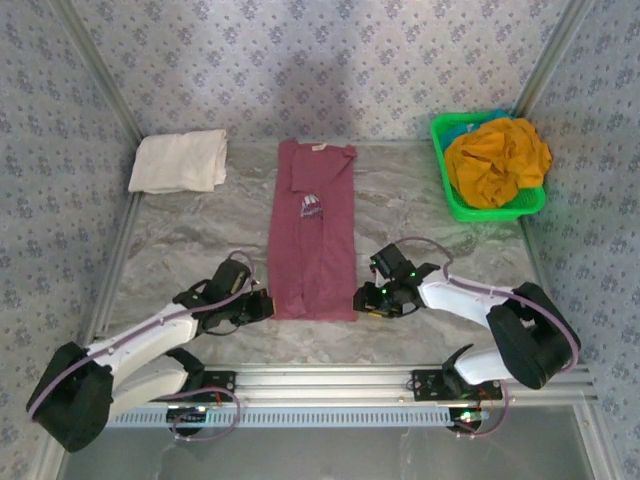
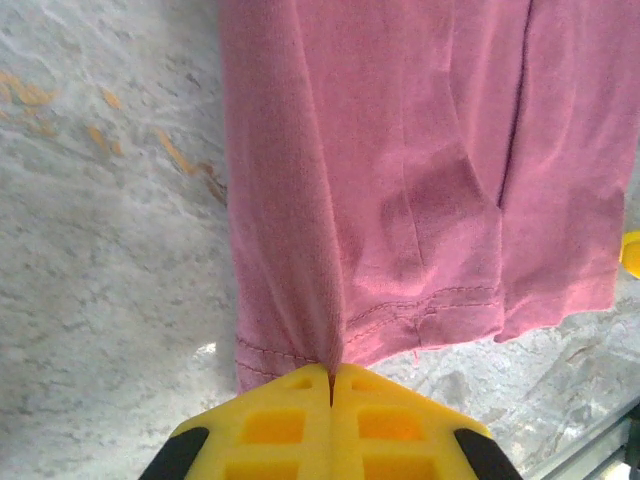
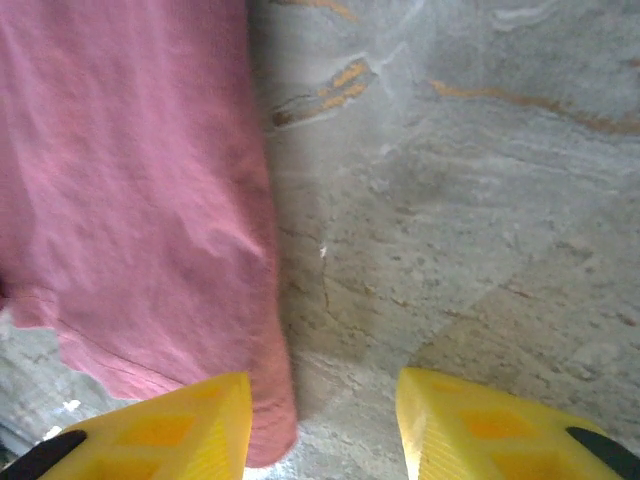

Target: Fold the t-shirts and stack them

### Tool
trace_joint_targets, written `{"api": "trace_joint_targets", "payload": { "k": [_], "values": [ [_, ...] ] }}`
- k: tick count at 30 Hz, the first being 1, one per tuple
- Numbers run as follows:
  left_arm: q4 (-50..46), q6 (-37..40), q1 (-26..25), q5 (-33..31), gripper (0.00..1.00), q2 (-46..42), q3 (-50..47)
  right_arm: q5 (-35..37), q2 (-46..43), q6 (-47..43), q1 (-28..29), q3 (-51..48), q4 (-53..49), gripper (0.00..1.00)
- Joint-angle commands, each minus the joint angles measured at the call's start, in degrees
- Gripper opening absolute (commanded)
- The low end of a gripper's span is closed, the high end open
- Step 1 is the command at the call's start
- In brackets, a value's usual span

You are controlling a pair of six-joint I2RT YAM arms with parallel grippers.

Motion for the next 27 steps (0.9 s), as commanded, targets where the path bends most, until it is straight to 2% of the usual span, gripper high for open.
{"api": "trace_joint_targets", "payload": {
  "k": [1, 4, 8, 22, 24, 27],
  "values": [
    [-1.83, -3.07, -0.86, -1.72, 0.0, -2.87, -1.59, -2.7, -1.16, 3.08, 0.67, -0.76, 3.2, 0.47],
    [-5.66, -3.63, -0.52, -5.01, 0.0, -7.51, -1.7, -3.06, -1.13, 3.49, 1.25, -0.56, 3.43, 0.47],
    [-7.0, -5.55, 0.17, -5.92, 0.0, -12.36, -3.96, -2.26, -1.91, 4.77, 2.29, -0.72, 3.59, 0.47],
    [-4.6, -5.02, 2.53, -5.61, 0.0, -11.64, -8.11, 0.61, 4.4, 5.96, 5.63, 0.4, 5.6, 0.44],
    [-4.71, -4.84, 2.6, -5.45, 0.0, -11.6, -8.2, 0.93, 4.8, 6.18, 6.28, 0.67, 5.51, 0.4],
    [-4.63, -4.7, 2.69, -5.4, 0.0, -11.67, -8.34, 1.31, 5.31, 6.62, 6.91, 0.71, 5.61, 0.29]
  ]
}}
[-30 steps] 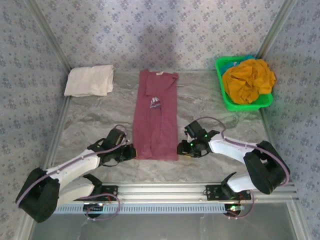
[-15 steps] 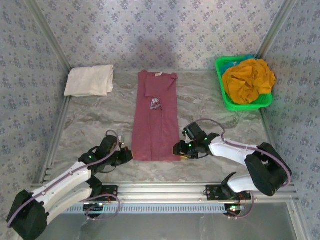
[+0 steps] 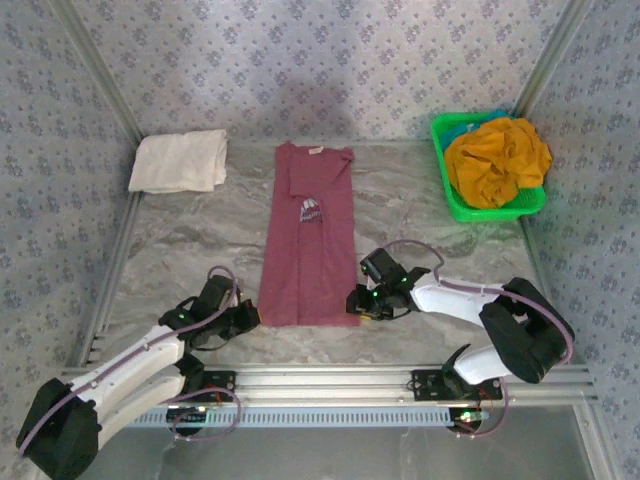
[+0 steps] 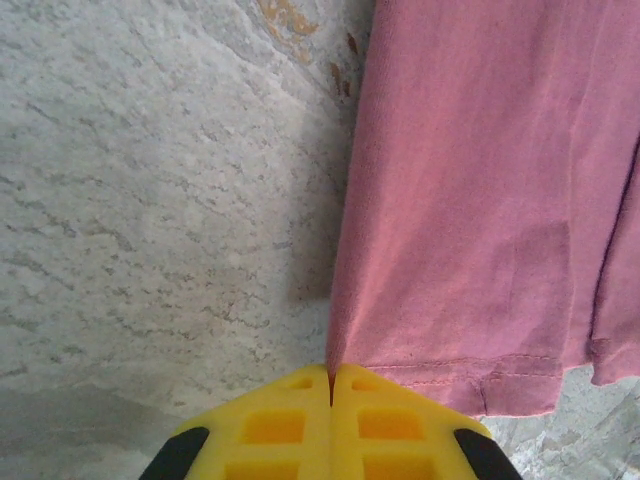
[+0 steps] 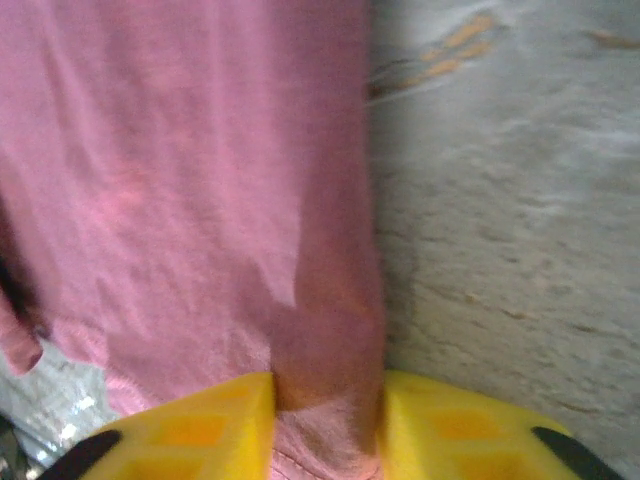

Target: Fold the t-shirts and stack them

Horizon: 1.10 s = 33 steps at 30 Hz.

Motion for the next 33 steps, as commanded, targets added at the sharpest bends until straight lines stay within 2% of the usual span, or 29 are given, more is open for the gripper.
{"api": "trace_joint_targets", "payload": {
  "k": [1, 7, 11, 16, 20, 24, 28, 33],
  "values": [
    [0.45, 0.16, 0.39, 0.02, 0.0, -0.05, -1.16, 0.15, 2.38, 1.43, 1.94, 0.3, 1.35, 0.27],
    [-2.7, 1.11, 0.28, 1.7, 0.0, -1.37, 1.35, 0.81, -0.26, 1.64, 1.78, 0.32, 0.97, 0.01],
    [-6.71, 1.48, -0.08, 1.05, 0.0, -3.94, 2.16, 0.35, -2.19, 1.77, 0.99, -1.13, 0.69, 0.0],
    [-8.44, -1.78, -1.95, 2.68, 0.0, -6.13, -0.08, -1.38, -4.4, 2.18, 0.25, -4.42, -0.64, 0.0],
    [-12.6, -2.41, -5.2, 0.76, 0.0, -7.59, 1.37, -2.06, -7.51, 1.46, -0.93, -6.42, -2.7, 0.0],
    [-12.38, -1.01, -5.27, -0.74, 0.0, -7.64, 3.96, -2.84, -8.51, -0.21, -2.77, -4.67, -2.63, 0.0],
    [-10.7, 1.61, -4.6, -1.62, 0.0, -3.42, 8.41, -1.82, -8.79, -1.7, -3.67, -0.16, -3.65, 0.0],
    [-6.88, 6.36, -0.67, 0.37, 0.0, 5.67, 15.76, -1.49, -6.99, -4.38, -5.71, 6.17, -5.28, 0.0]
  ]
}}
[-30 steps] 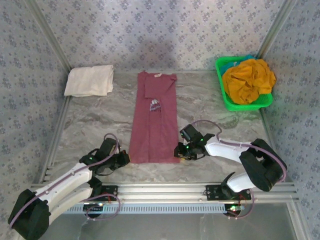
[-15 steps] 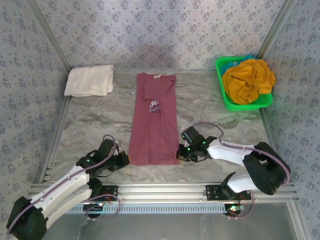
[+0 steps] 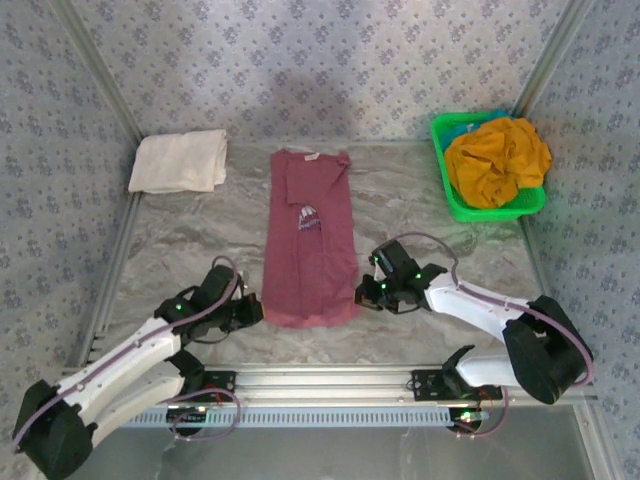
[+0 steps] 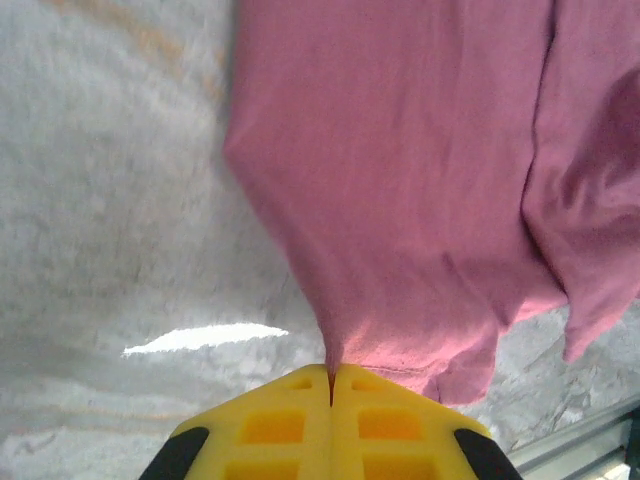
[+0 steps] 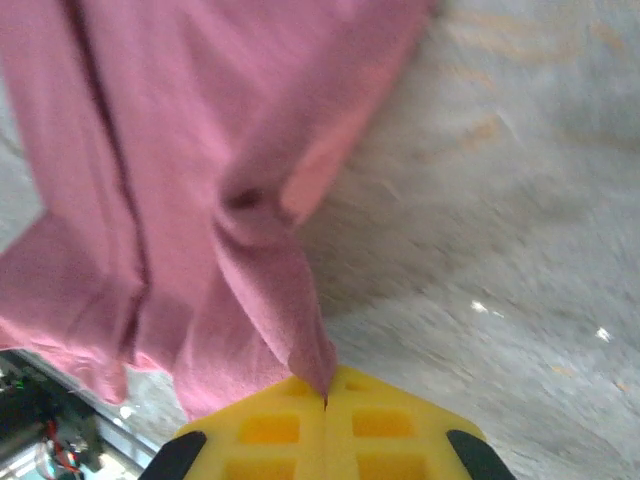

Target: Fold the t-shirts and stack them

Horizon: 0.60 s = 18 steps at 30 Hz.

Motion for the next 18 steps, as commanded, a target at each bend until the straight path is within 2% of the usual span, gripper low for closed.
{"api": "trace_joint_targets", "payload": {
  "k": [1, 7, 11, 18],
  "values": [
    [3.09, 5.0, 3.01, 1.13, 0.0, 5.52, 6.02, 0.71, 1.34, -3.23, -1.58, 5.5, -2.85, 0.0],
    [5.19, 12.85, 9.61, 3.05, 0.0, 15.79, 17.05, 2.15, 7.27, -7.83, -4.73, 15.42, -6.45, 0.0],
    [7.35, 17.25, 13.5, 3.64, 0.0, 21.39, 23.5, 2.3, 11.83, -9.46, -7.5, 20.61, -5.4, 0.0],
    [9.6, 24.38, 16.57, 3.37, 0.0, 33.93, 34.28, 3.53, 20.57, -13.55, -10.95, 31.06, -5.78, 0.0]
  ]
}}
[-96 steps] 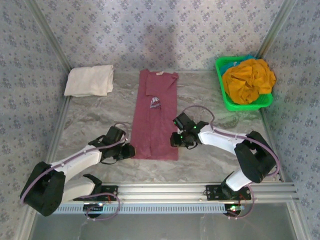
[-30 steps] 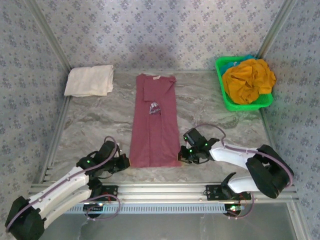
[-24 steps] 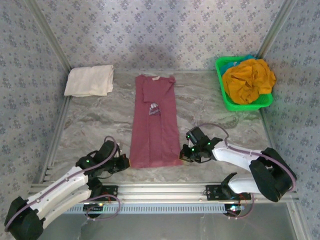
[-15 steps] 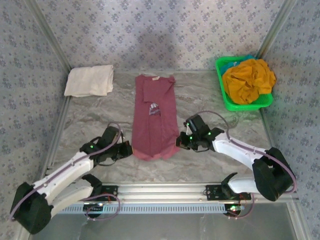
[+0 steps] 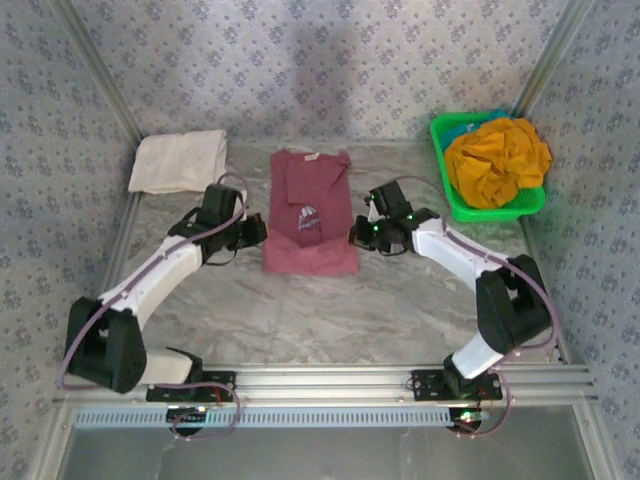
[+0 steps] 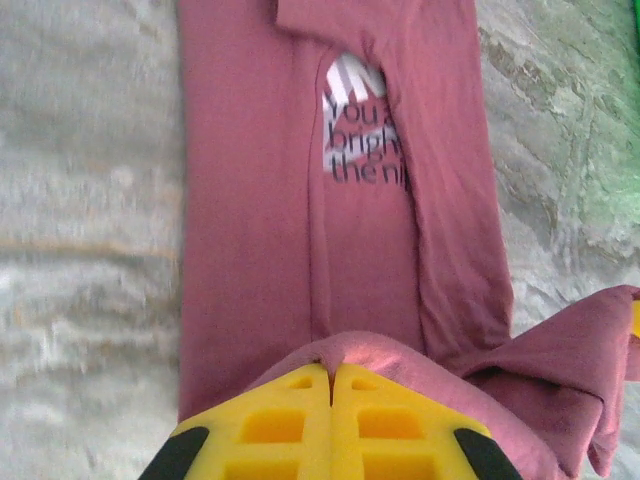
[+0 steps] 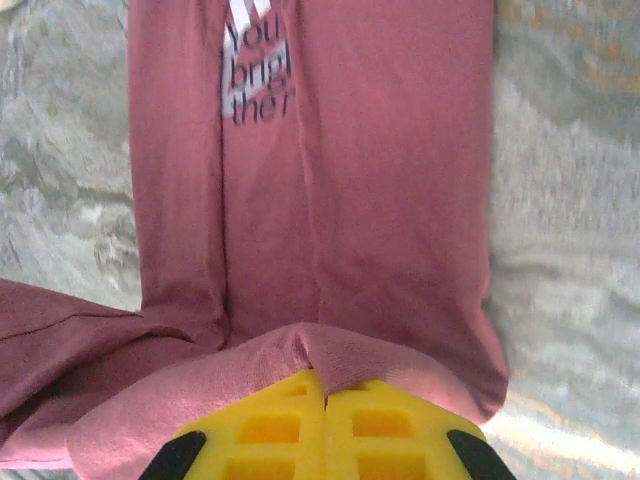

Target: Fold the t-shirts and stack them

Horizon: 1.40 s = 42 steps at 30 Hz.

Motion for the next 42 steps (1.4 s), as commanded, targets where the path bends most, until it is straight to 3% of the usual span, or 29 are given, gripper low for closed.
{"api": "trace_joint_targets", "payload": {
  "k": [1, 16, 22, 23, 24, 26, 27, 29, 32, 36, 39, 42],
  "values": [
    [2.44, 5.65, 1.05, -0.22, 0.0, 3.78, 4.23, 1.46, 4.03, -3.95, -1.34, 5.99, -1.4, 0.0],
    [7.28, 8.6, 5.36, -0.03, 0.0, 21.03, 13.97, -0.31, 18.04, -6.23, -5.67, 18.92, -1.49, 0.0],
    [5.51, 9.56, 7.59, 2.0, 0.0, 29.7, 24.25, -2.22, 24.47, -6.19, -7.24, 27.88, -3.03, 0.01],
    [4.93, 9.76, 8.04, 1.97, 0.07, 32.09, 27.24, -2.98, 26.29, -5.91, -7.57, 30.74, -3.81, 0.15],
    [3.85, 10.05, 8.54, 2.34, 0.19, 34.24, 30.18, -4.37, 28.09, -5.32, -8.01, 33.45, -4.98, 0.21],
    [2.08, 9.25, 10.27, 4.08, 0.29, 39.02, 37.32, -6.13, 32.15, -3.7, -9.62, 39.89, -5.4, 0.18],
    [1.4, 8.19, 11.32, 5.25, 0.38, 40.75, 40.74, -7.06, 34.13, -3.0, -10.7, 43.67, -6.96, 0.23],
    [0.59, 6.82, 12.56, 6.68, 0.34, 41.29, 44.74, -7.86, 35.8, -3.11, -12.42, 47.77, -8.4, 0.26],
    [1.56, 6.87, 11.96, 3.55, 0.38, 35.02, 41.15, -8.07, 31.34, -4.12, -13.1, 43.36, -7.43, 0.27],
    [6.24, 8.48, 8.52, 2.2, 0.38, 23.17, 25.38, -8.47, 18.56, -5.84, -11.04, 23.97, 3.86, 0.27],
    [11.71, 8.3, 4.85, 0.91, 0.36, 17.0, 12.93, -7.01, 13.85, -8.83, -7.65, 15.36, 6.82, 0.23],
    [14.21, 7.85, 2.61, 1.81, 0.3, 16.03, 6.63, -6.39, 13.54, -9.94, -4.69, 11.75, 9.13, 0.19]
  ]
}}
